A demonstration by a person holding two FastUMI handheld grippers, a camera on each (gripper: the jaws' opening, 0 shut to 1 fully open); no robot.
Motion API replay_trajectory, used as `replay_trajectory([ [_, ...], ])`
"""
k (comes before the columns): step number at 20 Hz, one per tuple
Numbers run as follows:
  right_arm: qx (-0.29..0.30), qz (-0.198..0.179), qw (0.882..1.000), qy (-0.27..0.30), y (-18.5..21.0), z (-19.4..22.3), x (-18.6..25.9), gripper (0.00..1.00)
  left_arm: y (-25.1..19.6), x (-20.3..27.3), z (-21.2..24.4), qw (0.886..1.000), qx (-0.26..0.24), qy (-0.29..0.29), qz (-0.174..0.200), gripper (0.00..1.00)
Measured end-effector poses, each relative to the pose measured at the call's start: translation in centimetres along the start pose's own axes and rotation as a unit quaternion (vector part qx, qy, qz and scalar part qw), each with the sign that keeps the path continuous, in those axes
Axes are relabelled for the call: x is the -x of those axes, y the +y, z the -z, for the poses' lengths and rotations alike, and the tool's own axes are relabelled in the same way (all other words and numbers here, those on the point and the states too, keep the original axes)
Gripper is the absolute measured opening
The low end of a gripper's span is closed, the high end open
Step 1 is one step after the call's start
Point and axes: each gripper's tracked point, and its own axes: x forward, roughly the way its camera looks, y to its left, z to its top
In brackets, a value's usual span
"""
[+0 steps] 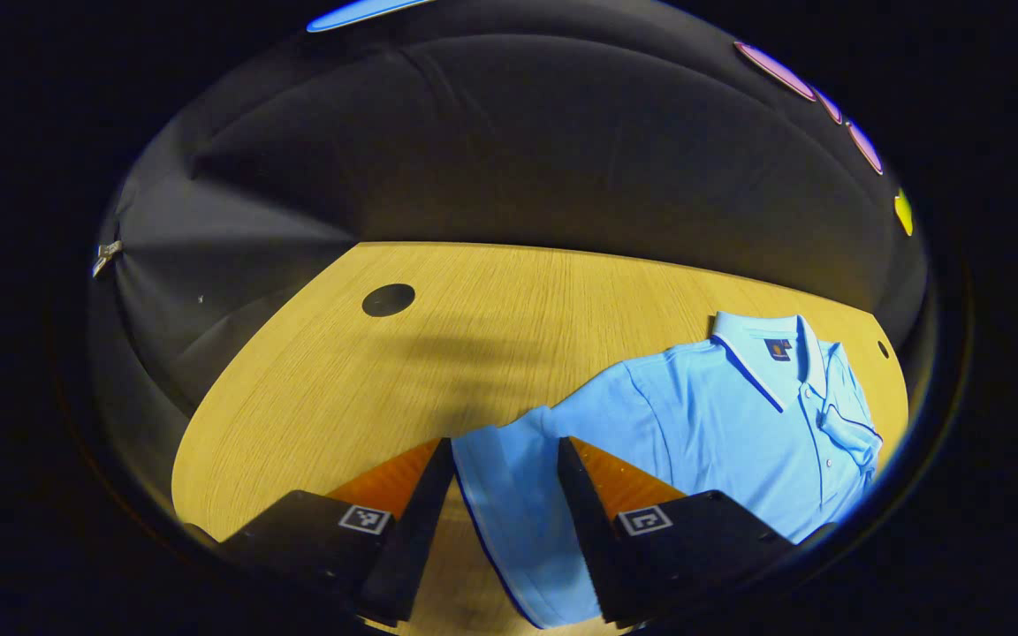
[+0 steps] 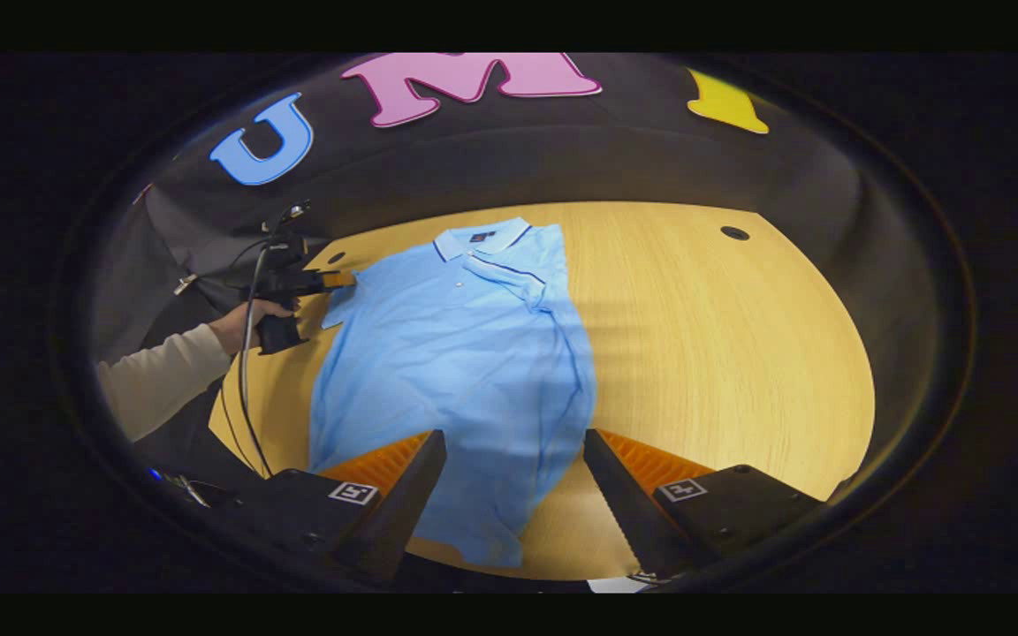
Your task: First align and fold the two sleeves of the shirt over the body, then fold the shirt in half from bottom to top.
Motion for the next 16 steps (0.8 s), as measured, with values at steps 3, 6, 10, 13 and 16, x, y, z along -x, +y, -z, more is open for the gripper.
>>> replay_trajectory([
  [3, -0.013, 0.010, 1.000, -0.011, -1.3, -0.5, -0.1, 0.98, -0.7, 0.0, -0.1, 1.000, 0.005, -0.005, 0.007, 0.35],
  [6, -0.032, 0.019, 0.999, -0.020, -2.2, -0.7, 0.0, 0.98, -0.9, -0.2, -0.3, 1.000, 0.001, -0.009, -0.005, 0.07],
  [10, -0.044, 0.030, 0.998, -0.029, -3.1, -0.6, 0.6, 0.98, -1.4, 0.3, -0.4, 1.000, 0.028, 0.002, -0.014, 0.07],
  [13, -0.049, 0.041, 0.997, -0.051, -3.6, -1.2, 1.6, 0.98, -3.7, 1.4, -0.8, 1.000, 0.022, 0.007, 0.000, 0.06],
  [16, -0.062, 0.038, 0.996, -0.057, -3.6, -1.0, 2.2, 0.98, -8.6, 3.7, -2.8, 0.999, 0.012, -0.016, 0.039, 0.06],
])
